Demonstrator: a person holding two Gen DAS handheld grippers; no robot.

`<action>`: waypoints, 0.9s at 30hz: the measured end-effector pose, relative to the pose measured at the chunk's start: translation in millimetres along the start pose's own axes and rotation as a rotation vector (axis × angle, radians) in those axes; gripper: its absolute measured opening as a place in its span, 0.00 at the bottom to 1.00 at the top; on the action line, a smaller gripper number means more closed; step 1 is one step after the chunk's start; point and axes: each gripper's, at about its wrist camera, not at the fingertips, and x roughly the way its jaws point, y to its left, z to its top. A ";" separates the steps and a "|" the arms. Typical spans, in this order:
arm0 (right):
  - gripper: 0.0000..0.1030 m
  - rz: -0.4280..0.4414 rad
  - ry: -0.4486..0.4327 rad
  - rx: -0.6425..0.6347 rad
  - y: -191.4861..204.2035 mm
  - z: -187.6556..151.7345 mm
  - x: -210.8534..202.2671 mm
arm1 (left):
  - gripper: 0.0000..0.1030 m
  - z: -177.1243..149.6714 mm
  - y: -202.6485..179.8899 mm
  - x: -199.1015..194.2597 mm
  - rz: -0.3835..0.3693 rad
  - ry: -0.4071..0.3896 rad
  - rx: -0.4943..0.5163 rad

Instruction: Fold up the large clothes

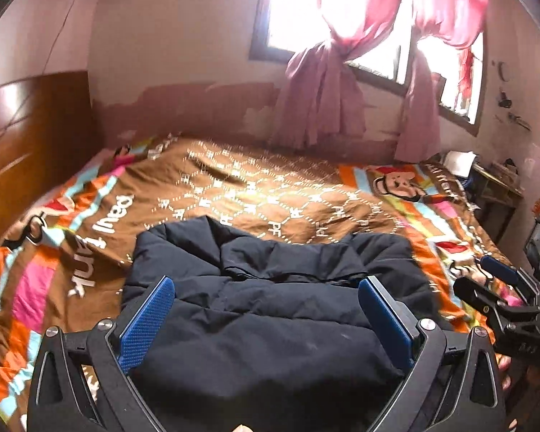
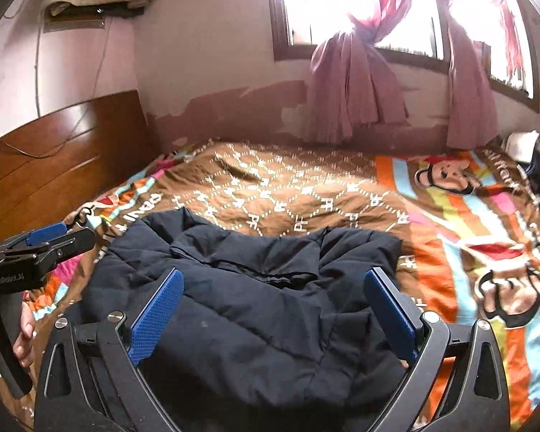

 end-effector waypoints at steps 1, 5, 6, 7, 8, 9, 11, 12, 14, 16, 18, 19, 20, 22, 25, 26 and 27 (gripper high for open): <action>0.96 -0.007 -0.013 0.003 1.7 1.1 -15.1 | 1.00 0.1 -1.9 -12.5 0.001 -0.010 0.004; 0.96 -0.007 -0.043 0.034 4.8 7.4 -72.1 | 1.00 1.1 -9.0 -67.1 -0.002 -0.031 0.003; 0.96 -0.003 -0.045 0.037 5.9 7.8 -82.1 | 1.00 -0.5 -10.6 -81.3 -0.005 -0.040 -0.004; 0.96 0.009 -0.042 0.038 7.3 8.3 -95.6 | 1.00 -2.2 -12.7 -96.7 -0.005 -0.048 -0.006; 0.96 0.015 -0.041 0.035 9.1 7.5 -109.4 | 1.00 -4.0 -14.8 -107.9 -0.005 -0.055 -0.001; 0.96 0.015 -0.042 0.033 10.3 6.0 -118.3 | 1.00 -6.3 -18.1 -122.4 -0.004 -0.066 0.012; 0.96 0.016 -0.041 0.031 14.5 1.7 -142.7 | 1.00 -11.3 -25.1 -148.6 0.005 -0.087 0.038; 0.96 0.016 -0.043 0.029 16.5 -0.2 -151.8 | 1.00 -13.4 -28.0 -158.9 0.007 -0.095 0.049; 0.96 0.025 -0.047 0.019 22.3 -5.5 -176.3 | 1.00 -18.5 -33.1 -181.8 0.007 -0.110 0.079; 0.96 0.034 -0.052 0.007 29.2 -10.3 -197.3 | 1.00 -24.7 -37.6 -201.7 0.007 -0.128 0.103; 0.96 0.048 -0.058 -0.013 37.4 -16.2 -219.3 | 1.00 -31.9 -41.2 -219.5 0.012 -0.135 0.126; 0.96 0.051 -0.064 -0.021 40.7 -18.8 -228.3 | 1.00 -35.6 -42.5 -228.0 0.012 -0.138 0.134; 0.96 0.053 -0.071 -0.027 44.0 -21.7 -238.0 | 1.00 -39.9 -43.5 -236.8 0.006 -0.141 0.143; 0.96 0.062 -0.076 -0.037 50.8 -26.1 -256.1 | 1.00 -48.7 -44.4 -251.1 0.003 -0.148 0.157; 0.96 0.072 -0.087 -0.047 58.2 -35.9 -279.9 | 1.00 -61.7 -45.8 -270.1 0.006 -0.148 0.171; 0.96 0.073 -0.091 -0.050 60.3 -38.9 -286.2 | 1.00 -66.8 -44.9 -275.5 0.004 -0.142 0.177; 0.96 0.072 -0.095 -0.055 61.6 -42.5 -292.7 | 1.00 -71.7 -43.6 -279.3 0.001 -0.135 0.181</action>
